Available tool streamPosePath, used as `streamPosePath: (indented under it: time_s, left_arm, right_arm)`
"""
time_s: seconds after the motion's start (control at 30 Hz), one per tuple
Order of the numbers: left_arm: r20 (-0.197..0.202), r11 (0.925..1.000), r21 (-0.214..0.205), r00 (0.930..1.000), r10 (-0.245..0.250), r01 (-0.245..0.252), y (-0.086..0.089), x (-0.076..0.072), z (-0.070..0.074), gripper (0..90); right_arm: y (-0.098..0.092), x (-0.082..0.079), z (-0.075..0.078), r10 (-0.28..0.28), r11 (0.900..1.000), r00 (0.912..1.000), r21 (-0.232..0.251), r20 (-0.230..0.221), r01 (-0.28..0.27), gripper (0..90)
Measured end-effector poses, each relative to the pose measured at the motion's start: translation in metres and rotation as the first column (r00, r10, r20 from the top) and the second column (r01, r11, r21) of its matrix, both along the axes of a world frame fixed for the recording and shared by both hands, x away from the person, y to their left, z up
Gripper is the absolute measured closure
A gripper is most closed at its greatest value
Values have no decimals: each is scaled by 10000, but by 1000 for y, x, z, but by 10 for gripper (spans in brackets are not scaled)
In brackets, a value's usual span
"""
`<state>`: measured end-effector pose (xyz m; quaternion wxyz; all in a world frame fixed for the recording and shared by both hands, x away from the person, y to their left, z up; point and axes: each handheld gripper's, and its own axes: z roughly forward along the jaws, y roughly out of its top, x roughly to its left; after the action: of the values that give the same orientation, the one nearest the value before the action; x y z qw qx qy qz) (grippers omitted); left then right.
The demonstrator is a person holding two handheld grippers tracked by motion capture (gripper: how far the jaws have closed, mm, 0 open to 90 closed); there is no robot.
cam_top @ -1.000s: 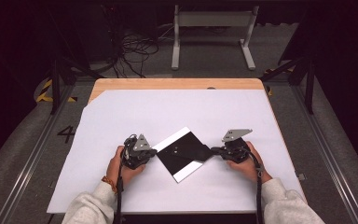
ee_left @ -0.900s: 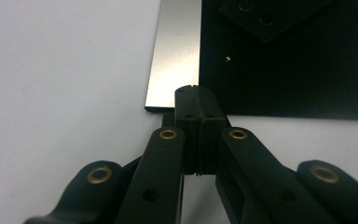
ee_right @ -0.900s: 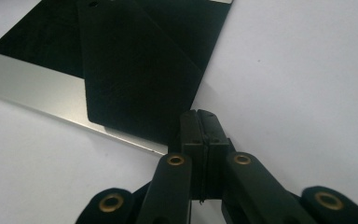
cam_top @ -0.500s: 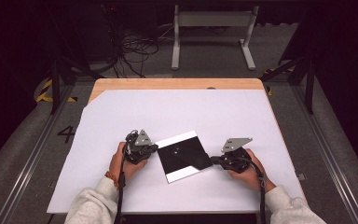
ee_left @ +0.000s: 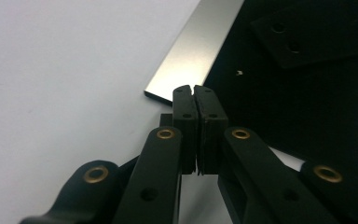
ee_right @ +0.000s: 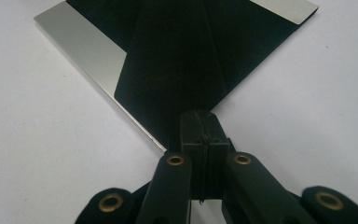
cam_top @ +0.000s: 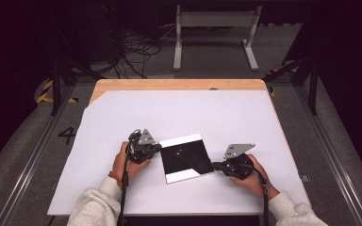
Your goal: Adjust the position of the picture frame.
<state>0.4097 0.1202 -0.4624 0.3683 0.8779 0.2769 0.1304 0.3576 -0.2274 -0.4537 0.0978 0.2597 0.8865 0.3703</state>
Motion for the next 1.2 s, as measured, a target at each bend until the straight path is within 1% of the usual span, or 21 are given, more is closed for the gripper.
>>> streamPosePath:
  time_s: [0.03,0.17,0.2,0.27,0.3,0.37,0.4,0.53,0.67,0.73,0.83,1.0,1.03,1.07,1.1,1.13,1.2]
  left_arm:
    - [10,9999,119,10000,-44,44,0,-3,1,882]
    - [19,9997,113,9997,-229,229,0,-8,2,883]
    - [25,9988,298,9992,-387,386,-3,-11,1,884]
    - [51,9988,273,9991,-418,417,-4,-12,1,887]
    - [80,9985,350,9991,-428,425,-4,-12,1,894]
    - [78,9986,292,9990,-435,433,-4,-12,1,895]
    - [25,9988,231,9991,-430,430,-3,-12,0,895]
    - [263,9982,479,9990,-369,356,-7,-13,1,895]
    - [303,9991,343,9992,-271,260,-9,-9,-1,897]
    - [331,9989,365,9990,-295,283,-11,-7,0,897]
    - [365,9993,227,9989,-311,302,-13,-3,-2,898]
    - [451,9993,231,9985,-303,293,-15,0,-2,898]
    - [523,9993,233,9981,-315,303,-16,0,-2,898]
    - [523,9993,233,9981,-315,303,-16,0,-2,898]
    - [340,9997,139,9992,-227,223,-16,2,-2,897]
    - [294,9998,88,9994,-196,194,-16,3,-2,898]
    - [353,9998,75,9992,-164,162,-16,4,-2,897]
  right_arm:
    - [0,0,0,-9,10000,10000,46,-34,9,900]
    - [-1,-2,0,12,10000,10000,31,-10,-12,900]
    - [-1,-2,0,11,10000,10000,1,-3,-11,900]
    - [-1,-3,1,6,10000,10000,-79,16,-5,900]
    - [0,-4,1,23,9999,10000,-145,63,-22,900]
    - [-1,-4,1,-11,9999,10000,-128,74,12,900]
    - [-1,-3,1,-31,10000,10000,-64,11,31,900]
    - [-2,-3,1,-127,9999,9999,-78,27,128,900]
    - [-3,-2,0,-196,9998,9998,7,-52,196,900]
    - [-4,-2,0,-155,9999,9999,61,-70,156,900]
    - [-5,-2,0,-185,9998,9997,97,-132,187,900]
    - [-6,-2,0,-194,9997,9996,155,-186,197,900]
    - [-6,-2,0,-185,9997,9996,161,-197,188,900]
    - [-6,-2,0,-195,9997,9996,162,-192,198,900]
    - [-6,-3,0,-205,9997,9996,159,-193,208,900]
    - [-6,-3,0,-217,9997,9996,148,-167,219,900]
    - [-6,-3,0,-218,9997,9996,143,-172,220,900]
